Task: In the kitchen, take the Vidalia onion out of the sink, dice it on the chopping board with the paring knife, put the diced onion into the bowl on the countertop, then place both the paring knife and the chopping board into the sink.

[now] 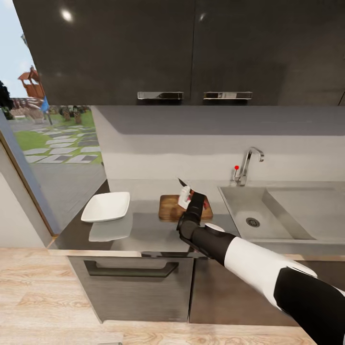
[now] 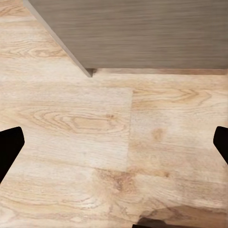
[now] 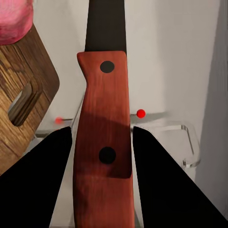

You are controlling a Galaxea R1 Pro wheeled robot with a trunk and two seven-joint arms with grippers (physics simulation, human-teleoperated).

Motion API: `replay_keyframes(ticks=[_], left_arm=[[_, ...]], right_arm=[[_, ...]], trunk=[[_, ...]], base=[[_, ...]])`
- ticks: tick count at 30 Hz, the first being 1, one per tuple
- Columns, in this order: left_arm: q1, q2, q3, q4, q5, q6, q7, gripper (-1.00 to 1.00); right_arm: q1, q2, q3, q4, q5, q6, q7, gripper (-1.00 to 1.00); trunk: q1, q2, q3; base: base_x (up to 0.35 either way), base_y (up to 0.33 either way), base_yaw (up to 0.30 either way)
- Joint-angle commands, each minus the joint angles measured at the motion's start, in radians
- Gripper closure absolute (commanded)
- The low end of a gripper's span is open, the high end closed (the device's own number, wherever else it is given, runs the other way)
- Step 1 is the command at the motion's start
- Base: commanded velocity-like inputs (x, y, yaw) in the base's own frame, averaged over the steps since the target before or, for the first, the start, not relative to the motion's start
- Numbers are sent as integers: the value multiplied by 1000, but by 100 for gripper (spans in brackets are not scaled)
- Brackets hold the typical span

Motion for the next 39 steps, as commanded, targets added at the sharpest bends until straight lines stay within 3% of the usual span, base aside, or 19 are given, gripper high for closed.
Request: replay_keyframes(ticks=[1,24,39], left_arm=[[-2,-1,-9,4,10,-7,1,-100],[-2,0,-8,5,10,-7,1,-100],[-2,1,-9,4,10,-7,0,-100]], right_arm=[[-1,0,4,2,8,8,6,100],[-1,26,4,50,5,-4,9,100],[1,29,4,68,5,-6,9,100]], trunk=[[0,-1,-1],[0,-1,-1],[0,-1,-1]], base=[[0,0,0],[0,0,0],[0,0,0]])
